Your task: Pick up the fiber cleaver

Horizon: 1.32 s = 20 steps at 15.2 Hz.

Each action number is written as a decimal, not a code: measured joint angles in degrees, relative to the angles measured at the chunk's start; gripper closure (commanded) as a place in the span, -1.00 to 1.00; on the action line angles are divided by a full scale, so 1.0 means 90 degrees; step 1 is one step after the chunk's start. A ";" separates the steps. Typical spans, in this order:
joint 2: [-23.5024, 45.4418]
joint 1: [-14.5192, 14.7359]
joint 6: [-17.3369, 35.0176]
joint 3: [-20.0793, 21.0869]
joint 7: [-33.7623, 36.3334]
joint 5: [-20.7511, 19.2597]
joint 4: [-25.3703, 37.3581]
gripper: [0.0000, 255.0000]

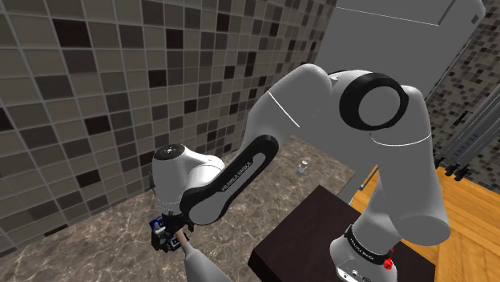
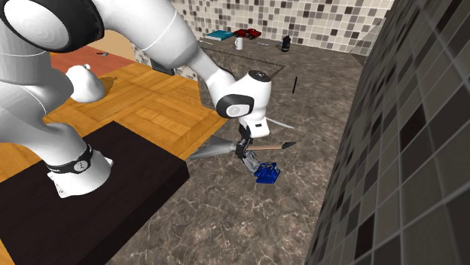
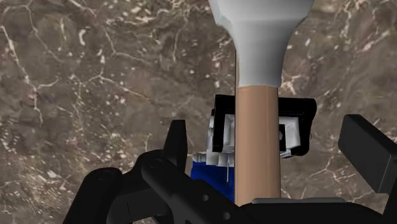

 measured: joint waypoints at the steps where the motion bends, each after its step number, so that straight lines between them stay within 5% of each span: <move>1: 0.0025 0.0004 0.0021 -0.0009 0.0001 -0.0009 0.0004 1.00; 20: -0.0495 -0.0140 -0.0410 0.0167 -0.0107 0.0197 -0.0075 1.00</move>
